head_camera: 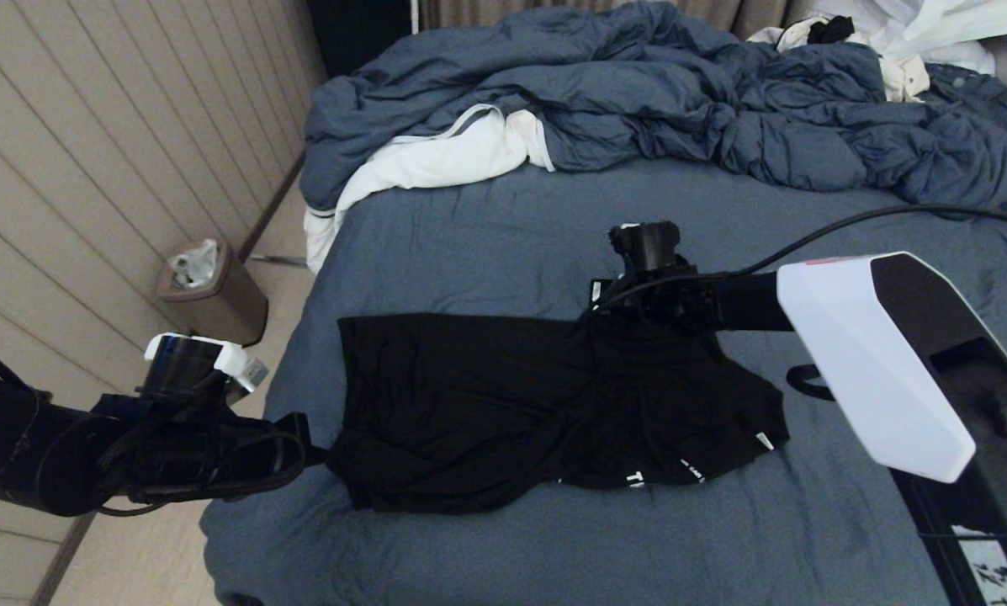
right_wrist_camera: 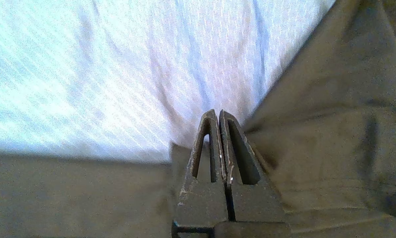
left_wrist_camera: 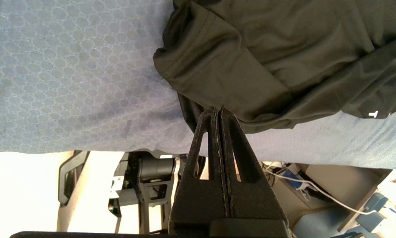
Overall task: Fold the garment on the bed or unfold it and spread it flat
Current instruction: Fold the black T-shirt
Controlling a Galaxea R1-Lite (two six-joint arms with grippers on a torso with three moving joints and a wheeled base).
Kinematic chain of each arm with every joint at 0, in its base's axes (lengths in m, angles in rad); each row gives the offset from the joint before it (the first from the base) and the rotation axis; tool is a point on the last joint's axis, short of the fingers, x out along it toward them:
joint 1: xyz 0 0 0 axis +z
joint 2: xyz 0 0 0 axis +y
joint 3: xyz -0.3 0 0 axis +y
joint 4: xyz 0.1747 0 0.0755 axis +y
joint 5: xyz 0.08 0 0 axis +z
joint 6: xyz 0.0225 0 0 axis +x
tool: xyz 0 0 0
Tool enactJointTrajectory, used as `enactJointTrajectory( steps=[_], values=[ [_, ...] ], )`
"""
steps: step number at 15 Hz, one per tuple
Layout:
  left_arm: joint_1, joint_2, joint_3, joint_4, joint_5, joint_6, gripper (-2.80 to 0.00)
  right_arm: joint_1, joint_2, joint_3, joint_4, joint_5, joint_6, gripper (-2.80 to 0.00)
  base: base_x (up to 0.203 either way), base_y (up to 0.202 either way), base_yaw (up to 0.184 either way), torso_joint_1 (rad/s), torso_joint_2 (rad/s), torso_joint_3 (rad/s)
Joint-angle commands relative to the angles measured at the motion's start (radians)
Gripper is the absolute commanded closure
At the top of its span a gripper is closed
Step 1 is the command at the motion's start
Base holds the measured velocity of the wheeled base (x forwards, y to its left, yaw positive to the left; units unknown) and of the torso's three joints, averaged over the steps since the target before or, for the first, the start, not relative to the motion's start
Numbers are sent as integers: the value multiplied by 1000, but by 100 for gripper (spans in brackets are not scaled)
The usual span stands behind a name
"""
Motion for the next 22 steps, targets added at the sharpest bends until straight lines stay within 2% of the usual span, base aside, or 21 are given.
enactJointTrajectory(
  steps=[1,4,7,8,9,10,11,13,17,18,19,22],
  values=[
    [0,1,0,-2,-1,-5,0,-5,-38,1,-39,-1,46,0,0,0,0,0,0,0],
    [0,1,0,-2,-1,-7,0,-21,-97,18,-41,0,84,0,0,0,0,0,0,0],
    [0,-3,3,0,-1,-7,0,-90,-189,181,-23,41,79,0,0,0,0,0,0,0],
    [-3,-3,5,0,-1,-8,0,-131,-235,271,-6,104,74,0,0,0,0,0,0,0],
    [-9,-2,5,-2,-1,-8,0,-184,-279,348,19,202,63,0,0,0,0,0,0,0],
    [-13,-3,5,-2,-1,-8,0,-259,-317,408,70,353,39,0,0,0,0,0,0,0],
    [-17,-3,6,-2,-1,-8,0,-320,-338,440,153,450,8,0,0,0,0,0,0,0],
    [-23,-5,9,-2,-1,-10,0,-388,-345,471,283,514,-61,0,0,0,0,0,0,0],
    [-32,-6,16,-2,-1,-10,0,-445,-358,542,281,554,-73,0,0,0,0,0,0,0],
    [-35,-5,16,-2,-1,-10,0,-454,-366,558,280,600,-74,-280,0,0,0,0,0,0],
    [-37,-5,16,-2,-1,-8,0,-462,-371,571,280,630,-76,-280,0,0,0,0,0,0],
    [-37,-3,17,-2,-1,-8,0,-475,-371,623,280,637,-134,-280,0,0,0,0,0,0]
  ],
)
